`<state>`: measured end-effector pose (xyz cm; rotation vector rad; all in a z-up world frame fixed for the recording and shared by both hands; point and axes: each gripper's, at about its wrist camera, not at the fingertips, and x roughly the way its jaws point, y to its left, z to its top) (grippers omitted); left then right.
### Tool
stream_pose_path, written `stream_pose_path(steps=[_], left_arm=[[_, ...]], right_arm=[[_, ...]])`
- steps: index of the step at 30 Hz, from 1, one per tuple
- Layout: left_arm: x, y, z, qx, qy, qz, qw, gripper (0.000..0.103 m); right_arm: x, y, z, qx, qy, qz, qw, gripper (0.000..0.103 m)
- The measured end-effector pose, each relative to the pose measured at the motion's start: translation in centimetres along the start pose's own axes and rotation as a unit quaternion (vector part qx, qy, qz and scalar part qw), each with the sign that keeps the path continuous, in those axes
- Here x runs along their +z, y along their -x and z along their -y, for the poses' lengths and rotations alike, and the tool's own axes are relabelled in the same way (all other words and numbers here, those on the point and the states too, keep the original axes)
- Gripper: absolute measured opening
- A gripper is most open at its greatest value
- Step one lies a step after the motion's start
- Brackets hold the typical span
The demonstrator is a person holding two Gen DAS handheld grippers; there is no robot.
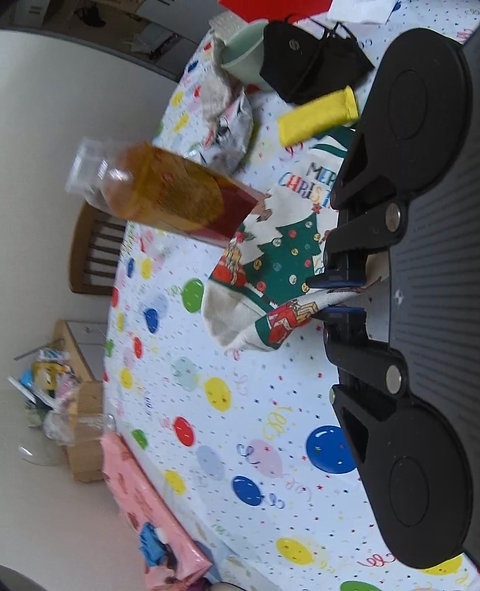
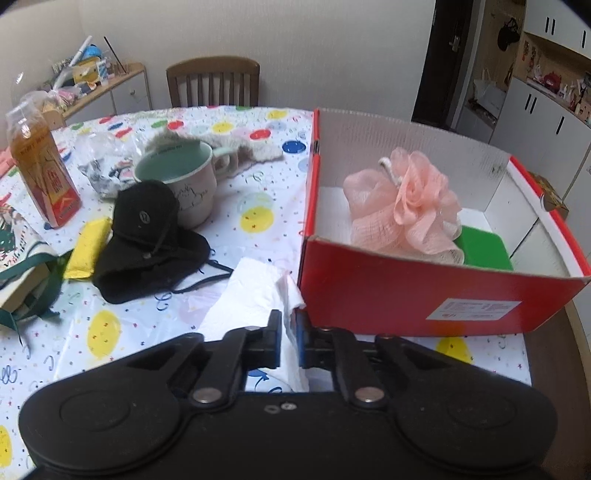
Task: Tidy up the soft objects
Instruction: 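Grasp the Christmas stocking with the left tool while the right tool grasps the white tissue, then lift the stocking and tissue and carry both over the open box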
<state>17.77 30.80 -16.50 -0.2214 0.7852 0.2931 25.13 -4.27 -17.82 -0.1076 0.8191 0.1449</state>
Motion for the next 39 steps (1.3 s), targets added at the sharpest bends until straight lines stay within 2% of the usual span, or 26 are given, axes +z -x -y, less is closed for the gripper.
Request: stream_pose_path(steps=[3,8,21,32,39], left_arm=[[0.2,1.3,0.5,-0.009,-0.005,0.014,0.9998,0.006],[0.9,4.0,1.7,-0.037,-0.023,0.045,0.998,0.005],[2.9,9.8,5.6,-0.111,-0.045,0.083,0.9894,0.004],[5.3,12.5,10.5,-0.167,-0.06,0.087,0.9802,0.004],[8.1,13.9,16.2,-0.21,-0.081,0.101,0.9691,0.004]], right_arm=[[0.0,0.8,0.0,0.003,0.005,0.013,1.0,0.0],[0.3,2.6,0.2,0.014,-0.001,0.037,0.999,0.0],[3.1,9.4,1.6,0.039,-0.001,0.121,0.992,0.0],[5.8,12.5,6.2,0.024,-0.025,0.164,0.986,0.0],[6.6,12.9,10.2,0.008,-0.043,0.179,0.983,0.0]])
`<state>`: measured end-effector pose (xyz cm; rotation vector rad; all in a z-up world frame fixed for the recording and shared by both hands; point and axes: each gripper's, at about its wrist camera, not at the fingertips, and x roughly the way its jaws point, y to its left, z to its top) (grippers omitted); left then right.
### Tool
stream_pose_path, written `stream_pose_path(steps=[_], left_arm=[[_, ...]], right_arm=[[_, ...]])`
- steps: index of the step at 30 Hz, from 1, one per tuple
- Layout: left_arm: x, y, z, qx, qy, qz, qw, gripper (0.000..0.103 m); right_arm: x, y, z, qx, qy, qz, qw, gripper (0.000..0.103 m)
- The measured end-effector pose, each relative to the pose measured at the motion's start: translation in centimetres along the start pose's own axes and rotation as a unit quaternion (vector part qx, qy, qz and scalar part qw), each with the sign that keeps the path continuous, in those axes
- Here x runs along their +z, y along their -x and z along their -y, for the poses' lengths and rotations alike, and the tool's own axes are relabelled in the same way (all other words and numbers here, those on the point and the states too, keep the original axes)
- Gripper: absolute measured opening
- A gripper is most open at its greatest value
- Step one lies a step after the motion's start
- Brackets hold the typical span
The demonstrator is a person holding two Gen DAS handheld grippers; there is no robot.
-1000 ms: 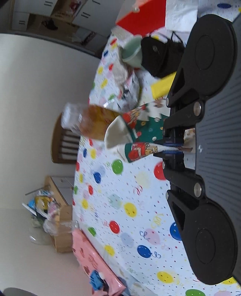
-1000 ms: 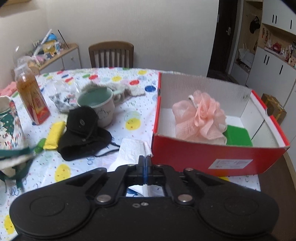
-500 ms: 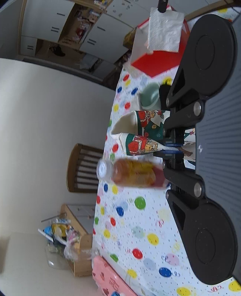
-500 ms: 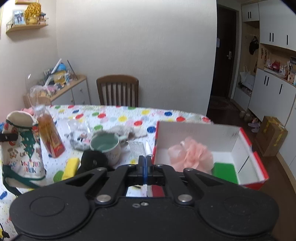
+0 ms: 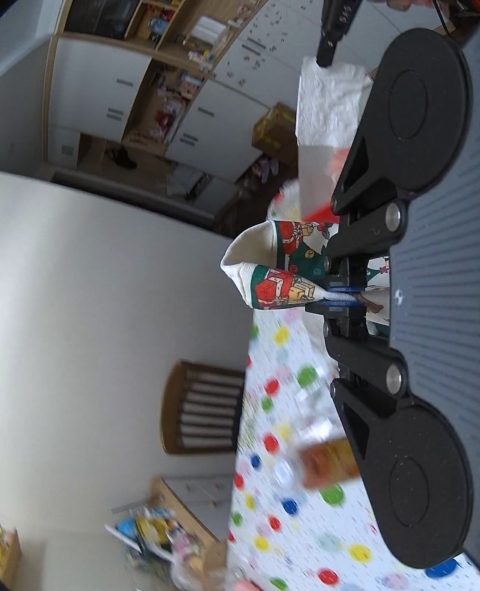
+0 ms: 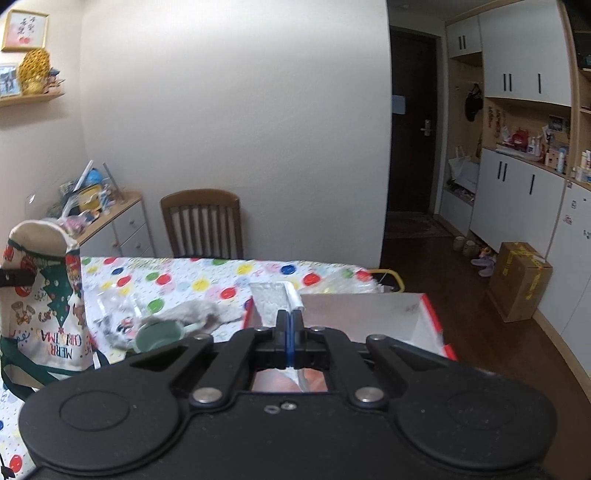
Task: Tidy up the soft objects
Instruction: 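Lift the stocking and tissue and carry both over the open box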
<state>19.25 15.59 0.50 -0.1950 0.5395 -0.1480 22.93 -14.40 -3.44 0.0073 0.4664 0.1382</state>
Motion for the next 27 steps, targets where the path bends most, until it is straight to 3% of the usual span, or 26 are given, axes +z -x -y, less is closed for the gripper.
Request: stream_pose_path(steps=[13,27], left_arm=[[5.1,-5.0,12.7,-0.082,-0.053,0.013,0.9952,0.004],[3.5,-14.8,21.1,-0.121,-0.03,-0.05,0.991,0.004]], right_arm=[[0.5,-1.0,7.8,-0.028,-0.018,0.001,0.999,0.0],[-0.5,-3.6,12.4,-0.029,-0.012,-0.032,0.999,0.0]])
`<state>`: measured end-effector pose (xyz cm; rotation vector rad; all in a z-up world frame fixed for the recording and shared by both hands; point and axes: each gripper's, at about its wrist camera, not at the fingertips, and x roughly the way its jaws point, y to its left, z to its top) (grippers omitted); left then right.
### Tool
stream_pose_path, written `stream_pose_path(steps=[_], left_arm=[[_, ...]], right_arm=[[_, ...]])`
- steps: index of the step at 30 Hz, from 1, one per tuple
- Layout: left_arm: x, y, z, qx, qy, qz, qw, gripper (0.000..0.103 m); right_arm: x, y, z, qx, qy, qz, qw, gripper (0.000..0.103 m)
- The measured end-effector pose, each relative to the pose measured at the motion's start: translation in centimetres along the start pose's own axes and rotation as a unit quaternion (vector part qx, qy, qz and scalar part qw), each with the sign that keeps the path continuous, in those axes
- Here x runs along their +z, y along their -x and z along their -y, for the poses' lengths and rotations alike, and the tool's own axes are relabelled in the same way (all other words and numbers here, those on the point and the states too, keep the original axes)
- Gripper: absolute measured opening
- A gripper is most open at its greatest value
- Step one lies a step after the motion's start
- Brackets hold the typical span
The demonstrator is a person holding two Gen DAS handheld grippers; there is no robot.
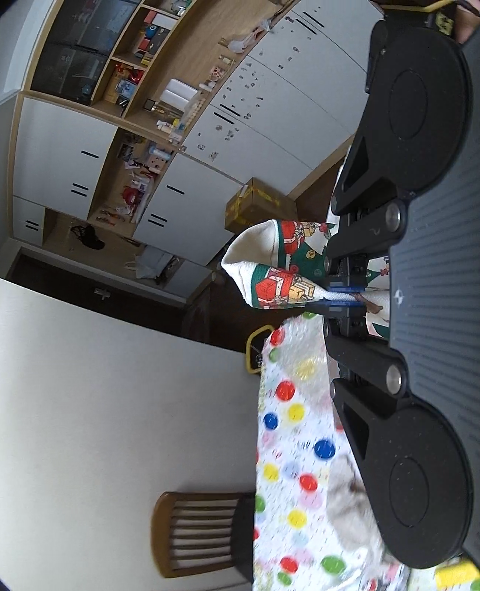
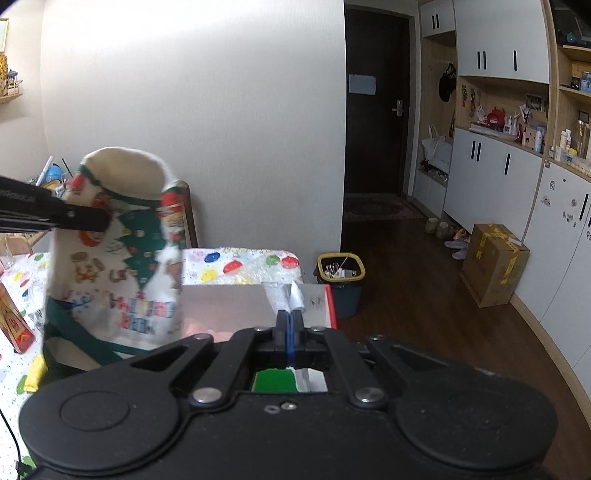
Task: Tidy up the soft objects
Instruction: 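Lift the stocking and tissue and carry both over the open box, then lower the stocking and tissue into the box and open both tools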
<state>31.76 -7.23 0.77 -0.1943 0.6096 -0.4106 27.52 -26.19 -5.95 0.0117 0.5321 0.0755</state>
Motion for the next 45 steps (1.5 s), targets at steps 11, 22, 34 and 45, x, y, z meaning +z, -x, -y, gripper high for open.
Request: stream_pose_path(steps=[11,22,34,45], left_arm=[[-1.8,-7.4,0.8,0.014,0.047,-0.041,0.9979,0.004],[-3.3,-12.7,-1.0,0.043,0.087,-0.079,0.9922,0.004],[-5.9,-15.2,-2.8,0.087,0.068,-0.153,0.982,0.004],[-7.0,-14.9,-3.6,0.082,0.067,-0.178,0.9783,0.006]], right_arm=[[-0.8,-4.1,1.5,0.003,0.0,-0.029,1.0,0.0],[-2.4,-7.8,1.6,0.017,0.02,-0.069,0.997,0.0],[-3.9,-9.4,0.0,0.063,0.055,-0.112,0.99,0.0],[-4.1,-9.8,-0.1,0.075,0.05,-0.132,0.987,0.0]])
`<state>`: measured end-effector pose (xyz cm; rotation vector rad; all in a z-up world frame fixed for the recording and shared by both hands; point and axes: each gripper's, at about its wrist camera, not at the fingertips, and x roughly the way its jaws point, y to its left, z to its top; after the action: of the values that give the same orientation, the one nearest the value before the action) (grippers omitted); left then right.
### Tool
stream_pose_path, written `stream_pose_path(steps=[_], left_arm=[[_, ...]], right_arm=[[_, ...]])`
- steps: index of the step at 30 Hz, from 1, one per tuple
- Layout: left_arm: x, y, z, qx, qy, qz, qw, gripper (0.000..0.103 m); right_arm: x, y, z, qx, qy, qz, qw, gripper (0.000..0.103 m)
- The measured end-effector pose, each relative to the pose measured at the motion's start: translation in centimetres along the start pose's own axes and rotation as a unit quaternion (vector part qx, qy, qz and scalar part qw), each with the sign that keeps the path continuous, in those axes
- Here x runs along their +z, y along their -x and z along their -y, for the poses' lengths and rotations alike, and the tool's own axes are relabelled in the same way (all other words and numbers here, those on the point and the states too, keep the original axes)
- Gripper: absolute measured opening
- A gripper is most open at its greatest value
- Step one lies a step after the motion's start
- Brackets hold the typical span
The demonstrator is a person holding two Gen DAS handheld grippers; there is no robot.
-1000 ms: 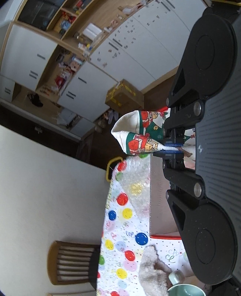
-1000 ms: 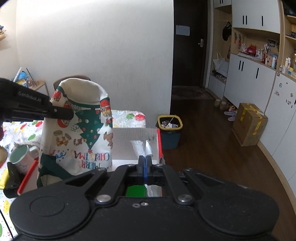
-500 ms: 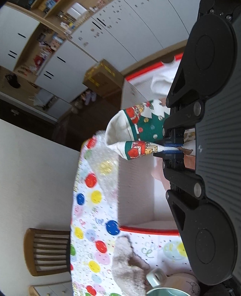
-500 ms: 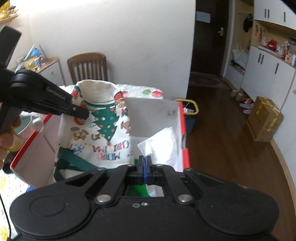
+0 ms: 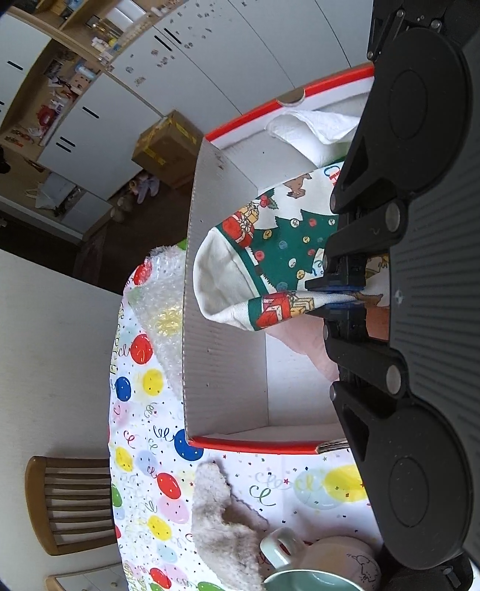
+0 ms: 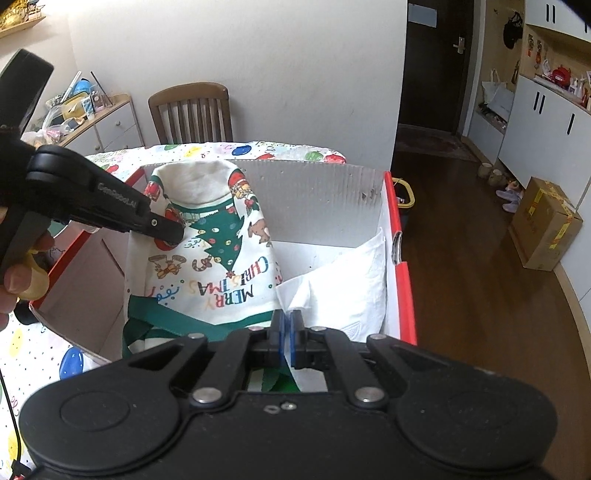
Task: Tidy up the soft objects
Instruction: 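Lower the stocking and tissue into the box and open both tools, then raise both open tools up out of the box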
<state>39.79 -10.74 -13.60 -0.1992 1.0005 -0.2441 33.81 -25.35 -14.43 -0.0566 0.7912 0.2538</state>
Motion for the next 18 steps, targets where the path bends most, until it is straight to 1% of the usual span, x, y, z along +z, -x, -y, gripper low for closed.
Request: stream_pose_path(steps=[4,5,6,7,8,9,12,13,15,16,17,18], left_arm=[[0.0,0.4,0.1,-0.002,0.0,0.002,1.0,0.012],[0.0,0.5,0.2,-0.005,-0.003,0.003,1.0,0.016],[-0.1,0.6,0.3,-0.005,-0.006,0.004,1.0,0.025],[-0.2,0.7,0.4,-0.004,-0.009,0.007,0.9999,0.032],[-0.2,0.9,0.5,-0.002,-0.013,0.008,0.9999,0.048],[-0.3,1.1,0.7,-0.001,-0.017,0.01,0.9998,0.059],[-0.6,1.8,1.0,-0.003,-0.025,0.024,0.9994,0.06],[-0.6,2.0,1.1,-0.004,-0.025,0.024,0.9994,0.06],[-0.7,2.6,1.4,-0.006,-0.028,0.03,0.9991,0.06],[-0.8,3.0,1.6,-0.004,-0.033,0.036,0.9988,0.06],[-1.0,3.4,1.8,-0.001,-0.04,0.042,0.9983,0.061],[-1.1,3.8,2.0,0.002,-0.045,0.047,0.9979,0.061]], right_arm=[[-0.3,0.2,0.5,0.005,-0.009,-0.001,1.0,0.001],[-0.4,0.4,0.7,0.007,-0.013,-0.001,1.0,0.002],[-0.4,0.5,0.8,0.008,-0.017,0.001,1.0,0.003],[-0.5,0.6,0.9,0.009,-0.02,0.003,1.0,0.005],[-0.5,0.8,1.0,0.011,-0.023,0.004,1.0,0.011],[-0.7,0.9,1.0,0.013,-0.026,0.005,1.0,0.014],[-0.7,1.5,1.2,0.019,-0.032,0.013,0.999,0.02],[-0.7,1.8,1.3,0.019,-0.033,0.017,0.999,0.024],[-0.6,2.4,1.4,0.022,-0.036,0.024,0.999,0.035],[-0.6,2.7,1.3,0.023,-0.036,0.028,0.999,0.045],[-0.5,3.0,1.3,0.023,-0.035,0.033,0.999,0.052],[-0.5,3.3,1.2,0.024,-0.032,0.037,0.998,0.054]])
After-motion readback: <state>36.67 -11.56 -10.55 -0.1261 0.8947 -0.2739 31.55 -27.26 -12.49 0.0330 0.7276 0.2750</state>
